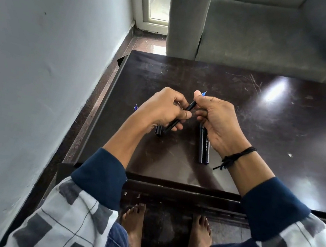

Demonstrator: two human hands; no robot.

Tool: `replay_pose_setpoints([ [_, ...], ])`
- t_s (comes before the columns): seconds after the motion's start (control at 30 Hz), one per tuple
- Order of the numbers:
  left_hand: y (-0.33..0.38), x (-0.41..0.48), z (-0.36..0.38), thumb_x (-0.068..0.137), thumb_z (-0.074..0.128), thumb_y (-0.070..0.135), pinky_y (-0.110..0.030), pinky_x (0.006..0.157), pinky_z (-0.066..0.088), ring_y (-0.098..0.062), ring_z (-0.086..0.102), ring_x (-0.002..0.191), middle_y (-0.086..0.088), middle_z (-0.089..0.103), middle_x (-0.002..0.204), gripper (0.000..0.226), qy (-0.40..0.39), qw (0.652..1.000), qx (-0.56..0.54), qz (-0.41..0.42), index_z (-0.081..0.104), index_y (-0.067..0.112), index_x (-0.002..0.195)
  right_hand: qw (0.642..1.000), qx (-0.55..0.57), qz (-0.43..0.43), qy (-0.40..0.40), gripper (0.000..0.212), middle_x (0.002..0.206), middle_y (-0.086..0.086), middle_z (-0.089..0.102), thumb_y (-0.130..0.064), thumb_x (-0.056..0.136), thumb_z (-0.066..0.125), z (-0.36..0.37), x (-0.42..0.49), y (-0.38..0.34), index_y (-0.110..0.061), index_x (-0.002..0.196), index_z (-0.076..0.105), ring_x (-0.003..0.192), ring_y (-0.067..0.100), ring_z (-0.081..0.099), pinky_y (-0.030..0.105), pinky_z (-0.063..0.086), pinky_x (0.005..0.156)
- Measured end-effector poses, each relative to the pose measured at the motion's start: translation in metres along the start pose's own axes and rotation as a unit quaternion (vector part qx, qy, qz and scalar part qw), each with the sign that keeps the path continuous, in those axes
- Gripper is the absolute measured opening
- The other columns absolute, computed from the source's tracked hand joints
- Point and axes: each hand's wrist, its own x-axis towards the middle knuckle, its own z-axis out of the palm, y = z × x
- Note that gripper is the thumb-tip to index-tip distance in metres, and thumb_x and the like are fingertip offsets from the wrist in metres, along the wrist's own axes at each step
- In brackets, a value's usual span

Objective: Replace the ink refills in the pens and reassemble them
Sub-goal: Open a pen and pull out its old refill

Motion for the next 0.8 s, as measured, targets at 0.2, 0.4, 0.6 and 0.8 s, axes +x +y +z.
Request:
replay_pose_setpoints([
  [0.2, 0.0010, -0.0010, -0.0025, 0.099, 0.061, 0.009, -0.035, 0.067, 0.063, -0.020, 0.071, 0.064, -0.014, 0.067, 0.079, 0.016, -0.018, 1.000, 0.019, -0.003, 0.067, 0.008, 0.114, 1.000, 0.005, -0.010, -0.001, 0.014, 0.071, 0.003, 0.065, -0.014, 0.097, 0.069, 0.0006, 0.0028, 0.0043, -0.001, 0.093, 0.069, 0.062, 0.008, 0.058, 0.020, 0.051, 0.063],
  [0.4, -0.0015, 0.0021, -0.0026, 0.100, 0.059, 0.010, -0.036, 0.074, 0.060, -0.018, 0.066, 0.069, -0.009, 0.067, 0.078, 0.011, 0.005, 1.000, 0.019, 0.004, 0.068, 0.013, 0.104, 0.999, 0.040, 0.003, -0.015, 0.019, 0.075, 0.004, 0.065, -0.011, 0.097, 0.068, 0.0010, 0.0053, 0.0039, 0.006, 0.105, 0.071, 0.064, 0.007, 0.058, 0.018, 0.053, 0.065],
  [0.6, -0.0022, 0.0051, -0.0043, 0.095, 0.068, 0.020, -0.022, 0.059, 0.050, -0.011, 0.054, 0.058, -0.004, 0.066, 0.069, 0.010, 0.067, 0.997, 0.016, 0.030, 0.075, 0.013, 0.093, 0.998, 0.048, 0.021, -0.028, 0.027, 0.082, 0.005, 0.071, -0.013, 0.094, 0.072, 0.0000, 0.0050, 0.0042, 0.008, 0.111, 0.072, 0.068, 0.007, 0.063, 0.017, 0.054, 0.065],
  [0.8, -0.0052, 0.0073, -0.0096, 0.091, 0.072, 0.019, -0.016, 0.055, 0.047, -0.001, 0.054, 0.050, 0.000, 0.069, 0.065, 0.009, 0.099, 0.994, 0.036, 0.033, 0.078, 0.014, 0.086, 0.997, 0.046, 0.044, -0.050, 0.012, 0.079, 0.003, 0.072, -0.007, 0.093, 0.071, 0.0008, 0.0026, 0.0006, 0.001, 0.102, 0.075, 0.065, 0.006, 0.062, 0.018, 0.054, 0.067],
])
